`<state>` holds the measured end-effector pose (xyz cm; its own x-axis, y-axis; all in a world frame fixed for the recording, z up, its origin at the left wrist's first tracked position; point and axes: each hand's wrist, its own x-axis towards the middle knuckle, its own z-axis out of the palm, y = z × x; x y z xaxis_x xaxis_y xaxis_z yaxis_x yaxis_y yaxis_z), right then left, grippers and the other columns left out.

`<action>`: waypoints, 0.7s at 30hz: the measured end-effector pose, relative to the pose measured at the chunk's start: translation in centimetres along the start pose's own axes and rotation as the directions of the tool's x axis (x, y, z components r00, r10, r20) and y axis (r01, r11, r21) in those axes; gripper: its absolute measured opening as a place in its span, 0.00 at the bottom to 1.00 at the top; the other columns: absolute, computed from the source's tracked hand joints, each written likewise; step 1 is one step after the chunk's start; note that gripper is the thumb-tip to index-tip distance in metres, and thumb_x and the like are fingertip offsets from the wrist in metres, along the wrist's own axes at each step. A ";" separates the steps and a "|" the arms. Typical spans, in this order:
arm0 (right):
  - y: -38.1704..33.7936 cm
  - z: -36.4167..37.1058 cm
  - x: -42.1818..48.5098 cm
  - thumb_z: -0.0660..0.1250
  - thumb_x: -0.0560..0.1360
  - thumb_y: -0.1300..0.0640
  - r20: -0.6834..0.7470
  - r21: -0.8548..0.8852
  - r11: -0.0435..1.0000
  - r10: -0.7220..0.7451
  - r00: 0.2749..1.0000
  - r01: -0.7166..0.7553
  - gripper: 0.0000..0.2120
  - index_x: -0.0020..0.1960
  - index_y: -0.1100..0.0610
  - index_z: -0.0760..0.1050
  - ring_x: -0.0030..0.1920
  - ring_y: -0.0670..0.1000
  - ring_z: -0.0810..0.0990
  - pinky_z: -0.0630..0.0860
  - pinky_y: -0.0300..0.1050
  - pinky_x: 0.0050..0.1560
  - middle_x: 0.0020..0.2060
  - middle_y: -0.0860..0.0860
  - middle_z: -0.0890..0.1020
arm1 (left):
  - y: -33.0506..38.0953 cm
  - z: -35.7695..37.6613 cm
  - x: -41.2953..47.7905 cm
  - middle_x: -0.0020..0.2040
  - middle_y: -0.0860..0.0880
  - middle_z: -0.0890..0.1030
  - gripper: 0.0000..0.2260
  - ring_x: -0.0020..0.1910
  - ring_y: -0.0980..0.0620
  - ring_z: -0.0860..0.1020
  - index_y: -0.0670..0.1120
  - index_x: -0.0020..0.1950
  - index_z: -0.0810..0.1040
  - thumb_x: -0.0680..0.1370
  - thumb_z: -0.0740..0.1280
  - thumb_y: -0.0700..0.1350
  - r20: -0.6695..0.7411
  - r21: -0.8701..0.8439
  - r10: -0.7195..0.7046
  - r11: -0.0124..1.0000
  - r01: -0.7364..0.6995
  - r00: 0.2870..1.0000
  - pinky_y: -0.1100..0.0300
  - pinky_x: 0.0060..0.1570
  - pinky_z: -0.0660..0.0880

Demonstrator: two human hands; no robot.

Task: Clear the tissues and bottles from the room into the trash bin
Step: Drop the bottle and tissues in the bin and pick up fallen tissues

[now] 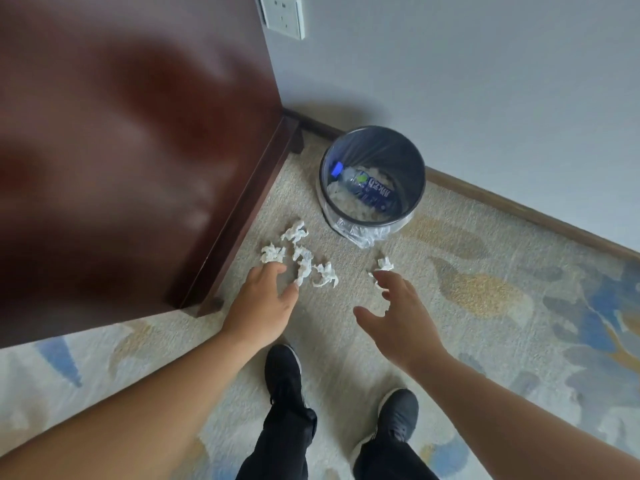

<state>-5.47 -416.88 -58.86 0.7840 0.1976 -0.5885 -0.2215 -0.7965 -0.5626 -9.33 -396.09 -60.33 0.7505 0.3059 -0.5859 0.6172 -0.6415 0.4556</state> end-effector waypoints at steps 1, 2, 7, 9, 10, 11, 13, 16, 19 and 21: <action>0.5 0.1 0.1 0.68 0.74 0.45 0.007 -0.004 1.000 -0.009 1.000 0.009 0.31 0.72 0.47 0.61 0.63 0.47 0.73 0.73 0.43 0.55 0.69 0.45 0.68 | -0.2 0.5 -0.2 0.69 0.50 0.67 0.19 0.63 0.52 0.71 0.51 0.70 0.66 0.80 0.59 0.54 -0.007 0.002 -0.012 1.000 0.012 1.000 0.60 0.54 0.65; 1.1 0.2 0.1 0.68 0.74 0.45 0.009 -0.002 1.000 -0.014 1.000 0.014 0.31 0.72 0.47 0.61 0.63 0.47 0.73 0.72 0.42 0.55 0.69 0.45 0.67 | -0.3 1.1 -0.4 0.69 0.50 0.67 0.19 0.62 0.52 0.71 0.51 0.70 0.66 0.80 0.59 0.53 -0.013 0.000 -0.017 1.000 0.017 1.000 0.60 0.54 0.65; 3.7 0.7 0.7 0.69 0.74 0.45 0.014 0.005 0.999 -0.052 0.999 0.051 0.31 0.72 0.47 0.61 0.63 0.48 0.73 0.70 0.42 0.55 0.69 0.46 0.68 | -0.8 4.2 -0.6 0.68 0.50 0.68 0.18 0.60 0.54 0.71 0.50 0.69 0.67 0.80 0.60 0.52 -0.040 -0.059 -0.013 0.998 0.011 0.999 0.59 0.56 0.66; 4.7 1.6 1.8 0.69 0.74 0.45 0.011 -0.004 0.998 -0.056 0.998 0.056 0.31 0.72 0.47 0.61 0.61 0.47 0.73 0.69 0.41 0.53 0.68 0.46 0.68 | -1.8 5.7 0.5 0.68 0.49 0.68 0.18 0.62 0.51 0.71 0.50 0.69 0.67 0.80 0.60 0.53 -0.041 -0.050 -0.013 0.999 0.010 0.999 0.58 0.56 0.68; 5.3 2.2 2.6 0.69 0.73 0.45 0.007 -0.001 0.998 -0.060 0.998 0.060 0.31 0.72 0.47 0.61 0.61 0.47 0.73 0.70 0.41 0.54 0.68 0.46 0.69 | -2.5 6.5 1.3 0.68 0.49 0.68 0.19 0.63 0.51 0.71 0.50 0.69 0.66 0.80 0.60 0.53 -0.044 -0.040 -0.010 0.999 0.008 0.999 0.58 0.55 0.67; 5.9 3.0 3.6 0.69 0.73 0.45 -0.001 0.002 0.998 -0.066 0.998 0.066 0.31 0.72 0.46 0.61 0.62 0.47 0.73 0.70 0.42 0.55 0.68 0.46 0.69 | -3.4 7.2 2.5 0.68 0.49 0.68 0.19 0.63 0.51 0.71 0.50 0.69 0.66 0.80 0.60 0.53 -0.044 -0.025 -0.007 1.000 0.006 0.999 0.58 0.54 0.67; 7.1 5.2 5.9 0.69 0.73 0.45 -0.009 -0.009 0.998 -0.067 0.998 0.067 0.31 0.72 0.46 0.61 0.64 0.47 0.72 0.71 0.43 0.57 0.69 0.46 0.69 | -5.5 8.8 5.1 0.69 0.48 0.67 0.19 0.63 0.50 0.71 0.50 0.70 0.66 0.80 0.60 0.53 -0.039 0.004 -0.015 1.000 0.015 0.999 0.58 0.54 0.66; 8.9 8.7 9.6 0.70 0.73 0.46 -0.021 -0.007 0.997 -0.077 0.997 0.077 0.31 0.72 0.46 0.61 0.64 0.47 0.72 0.73 0.45 0.59 0.69 0.46 0.68 | -8.9 10.9 9.5 0.68 0.48 0.67 0.19 0.62 0.49 0.72 0.50 0.69 0.66 0.80 0.60 0.53 -0.056 0.035 -0.017 0.999 0.019 0.998 0.57 0.53 0.67; 10.3 11.8 13.1 0.70 0.73 0.46 -0.027 -0.017 0.996 -0.091 0.995 0.091 0.31 0.72 0.46 0.61 0.64 0.47 0.72 0.72 0.44 0.58 0.69 0.46 0.69 | -11.8 12.4 13.7 0.67 0.47 0.68 0.19 0.60 0.48 0.72 0.50 0.69 0.65 0.80 0.60 0.53 -0.071 0.096 -0.021 0.995 0.028 0.997 0.55 0.52 0.69; 11.5 14.0 15.6 0.70 0.72 0.46 -0.039 -0.024 0.995 -0.099 0.994 0.098 0.31 0.72 0.46 0.62 0.63 0.48 0.73 0.71 0.44 0.55 0.69 0.47 0.69 | -13.8 13.5 16.5 0.68 0.47 0.67 0.19 0.60 0.47 0.72 0.50 0.69 0.65 0.79 0.61 0.53 -0.087 0.133 -0.016 0.991 0.028 0.996 0.55 0.52 0.69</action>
<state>-3.92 -414.90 -82.63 0.8238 0.2529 -0.5073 -0.1301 -0.7867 -0.6035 -8.64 -391.69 -85.31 0.7581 0.3763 -0.5326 0.6008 -0.7208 0.3458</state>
